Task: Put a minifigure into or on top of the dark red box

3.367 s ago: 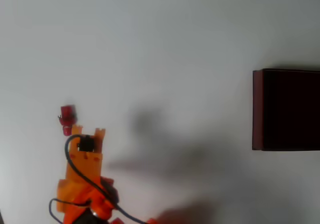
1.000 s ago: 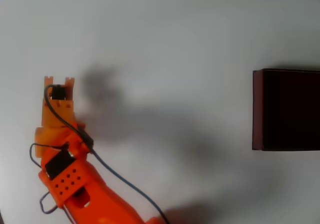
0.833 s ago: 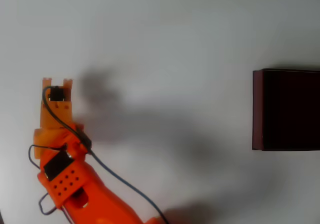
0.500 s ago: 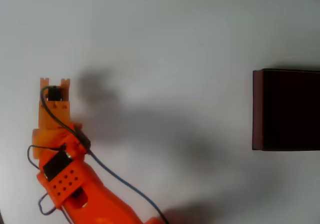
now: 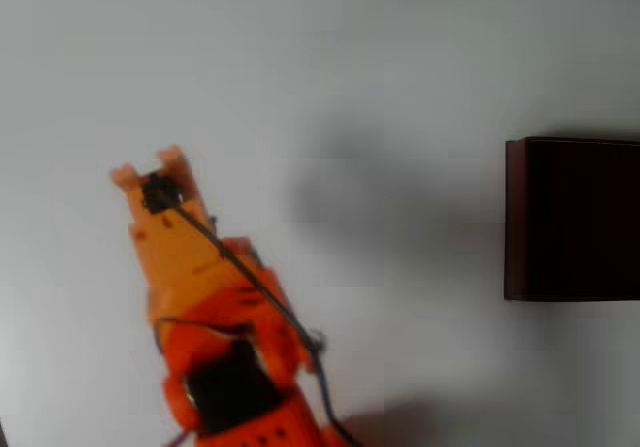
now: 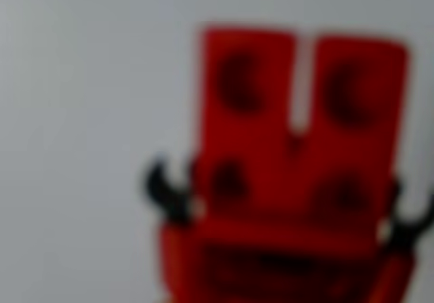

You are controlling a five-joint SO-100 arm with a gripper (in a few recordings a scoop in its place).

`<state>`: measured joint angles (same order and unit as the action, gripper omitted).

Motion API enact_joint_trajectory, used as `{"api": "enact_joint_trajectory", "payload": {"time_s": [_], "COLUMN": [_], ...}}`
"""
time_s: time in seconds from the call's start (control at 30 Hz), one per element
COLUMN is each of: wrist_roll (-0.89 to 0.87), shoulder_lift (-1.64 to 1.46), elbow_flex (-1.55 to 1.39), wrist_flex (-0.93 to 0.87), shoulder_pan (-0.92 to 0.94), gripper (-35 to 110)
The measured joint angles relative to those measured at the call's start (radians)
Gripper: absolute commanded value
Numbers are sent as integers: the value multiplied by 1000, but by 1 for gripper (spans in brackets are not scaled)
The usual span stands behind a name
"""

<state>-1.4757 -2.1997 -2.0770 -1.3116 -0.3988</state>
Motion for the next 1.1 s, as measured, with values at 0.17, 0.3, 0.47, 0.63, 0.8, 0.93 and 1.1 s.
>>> {"api": "enact_joint_trajectory", "payload": {"time_s": [0.17,0.3,0.47,0.63,0.8,0.93,1.1], "wrist_roll": [336,552,736,861,965,1009,1043], "shoulder_lift": [-399,-411,-207,-29,264,486,724], "elbow_flex": [-67,0,132,150,229,318,422], "wrist_flex": [-97,-173,-129,15,129,196,225], "shoulder_pan": [324,597,776,943,1077,1163,1183], "gripper": [0,0,0,0,0,0,7]}}
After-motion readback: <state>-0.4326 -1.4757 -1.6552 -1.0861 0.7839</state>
